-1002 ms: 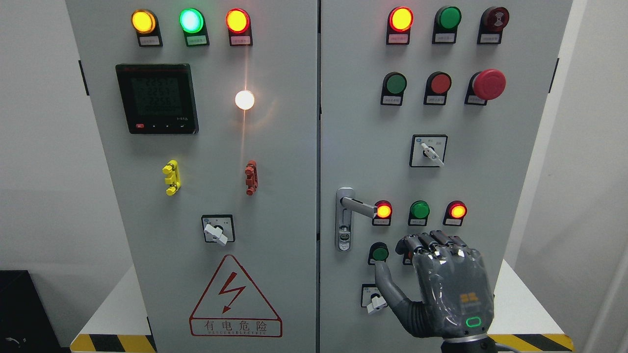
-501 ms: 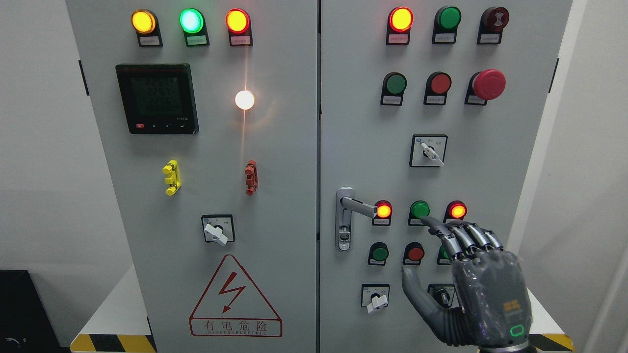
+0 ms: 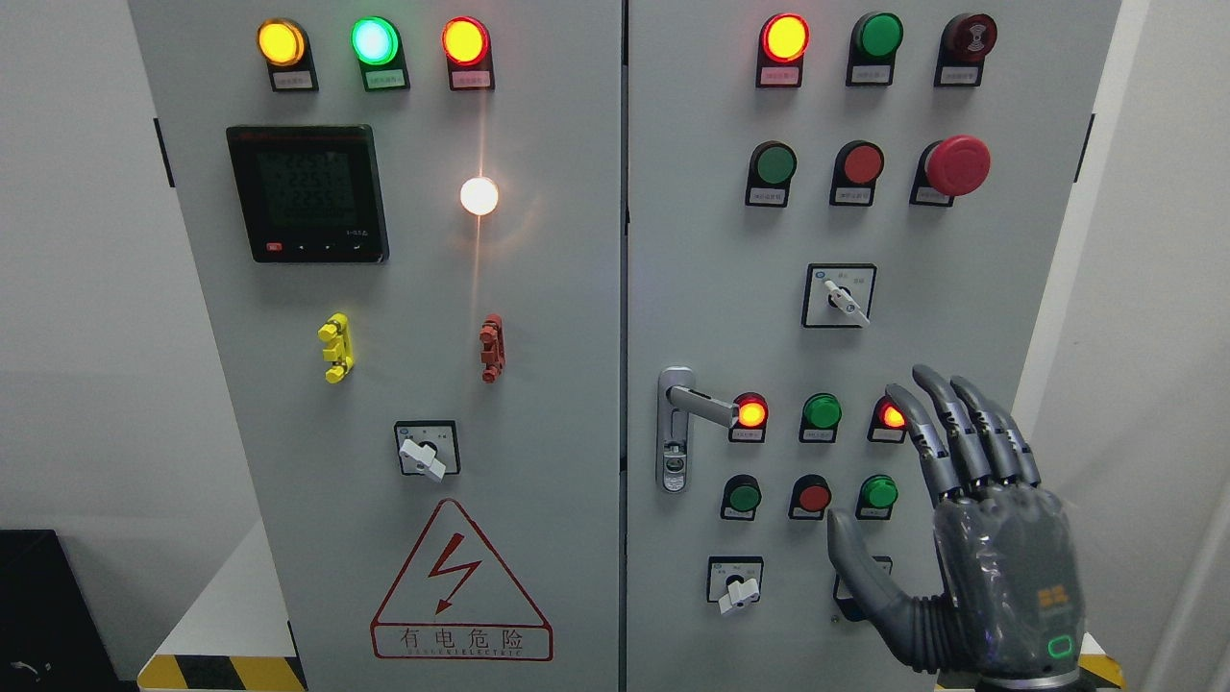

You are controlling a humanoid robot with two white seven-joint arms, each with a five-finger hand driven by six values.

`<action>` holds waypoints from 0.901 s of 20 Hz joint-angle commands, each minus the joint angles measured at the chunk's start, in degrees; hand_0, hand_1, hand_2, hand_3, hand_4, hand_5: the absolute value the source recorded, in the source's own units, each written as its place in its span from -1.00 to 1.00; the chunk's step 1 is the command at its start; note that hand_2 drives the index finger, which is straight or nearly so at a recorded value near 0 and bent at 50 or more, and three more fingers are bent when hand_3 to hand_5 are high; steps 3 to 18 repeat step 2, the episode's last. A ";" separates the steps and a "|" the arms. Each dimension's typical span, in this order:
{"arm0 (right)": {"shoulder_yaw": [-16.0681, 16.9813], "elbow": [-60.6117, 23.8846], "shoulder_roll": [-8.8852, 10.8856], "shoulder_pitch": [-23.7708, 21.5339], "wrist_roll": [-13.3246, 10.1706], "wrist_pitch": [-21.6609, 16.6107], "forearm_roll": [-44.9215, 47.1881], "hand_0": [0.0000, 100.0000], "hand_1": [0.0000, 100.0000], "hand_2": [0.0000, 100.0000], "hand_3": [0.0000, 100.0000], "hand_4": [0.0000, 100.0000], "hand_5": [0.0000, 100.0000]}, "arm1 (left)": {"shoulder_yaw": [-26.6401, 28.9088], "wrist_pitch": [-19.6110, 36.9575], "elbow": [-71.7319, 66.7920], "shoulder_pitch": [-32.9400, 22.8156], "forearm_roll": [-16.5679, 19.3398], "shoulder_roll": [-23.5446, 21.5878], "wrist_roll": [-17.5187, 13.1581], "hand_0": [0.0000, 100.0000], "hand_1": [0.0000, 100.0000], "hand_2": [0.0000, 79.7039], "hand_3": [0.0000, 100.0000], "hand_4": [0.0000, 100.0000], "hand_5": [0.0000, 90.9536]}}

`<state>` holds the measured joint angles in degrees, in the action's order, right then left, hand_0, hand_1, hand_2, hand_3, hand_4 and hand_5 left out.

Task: Release door handle
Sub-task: 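Open the right hand fingers and pull away from the handle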

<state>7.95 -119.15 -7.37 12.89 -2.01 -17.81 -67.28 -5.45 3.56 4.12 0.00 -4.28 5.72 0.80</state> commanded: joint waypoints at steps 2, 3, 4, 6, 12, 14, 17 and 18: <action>-0.03 -0.47 -0.28 -0.06 -0.45 0.05 0.48 -0.01 -0.62 -0.92 -0.90 -0.88 -1.00 | 0.00 0.05 0.01 -0.97 0.06 -0.01 -0.01 -0.76 0.11 -1.00 -1.00 -1.00 -1.00; -0.03 -0.47 -0.28 -0.06 -0.45 0.05 0.48 -0.01 -0.62 -0.92 -0.90 -0.88 -1.00 | 0.00 0.05 0.01 -0.97 0.06 -0.01 -0.01 -0.76 0.11 -1.00 -1.00 -1.00 -1.00; -0.03 -0.47 -0.28 -0.06 -0.45 0.05 0.48 -0.01 -0.62 -0.92 -0.90 -0.88 -1.00 | 0.00 0.05 0.01 -0.97 0.06 -0.01 -0.01 -0.76 0.11 -1.00 -1.00 -1.00 -1.00; -0.03 -0.47 -0.28 -0.06 -0.45 0.05 0.48 -0.01 -0.62 -0.92 -0.90 -0.88 -1.00 | 0.00 0.05 0.01 -0.97 0.06 -0.01 -0.01 -0.76 0.11 -1.00 -1.00 -1.00 -1.00; -0.03 -0.47 -0.28 -0.06 -0.45 0.05 0.48 -0.01 -0.62 -0.92 -0.90 -0.88 -1.00 | 0.00 0.05 0.01 -0.97 0.06 -0.01 -0.01 -0.76 0.11 -1.00 -1.00 -1.00 -1.00; -0.03 -0.47 -0.28 -0.06 -0.45 0.05 0.48 -0.01 -0.62 -0.92 -0.90 -0.88 -1.00 | 0.00 0.05 0.01 -0.97 0.06 -0.01 -0.01 -0.76 0.11 -1.00 -1.00 -1.00 -1.00; -0.03 -0.47 -0.28 -0.06 -0.45 0.05 0.48 -0.01 -0.62 -0.92 -0.90 -0.88 -1.00 | 0.00 0.05 0.01 -0.97 0.06 -0.01 -0.01 -0.76 0.11 -1.00 -1.00 -1.00 -1.00; -0.03 -0.47 -0.28 -0.06 -0.45 0.05 0.48 -0.01 -0.62 -0.92 -0.90 -0.88 -1.00 | 0.00 0.05 0.01 -0.97 0.06 -0.01 -0.01 -0.76 0.11 -1.00 -1.00 -1.00 -1.00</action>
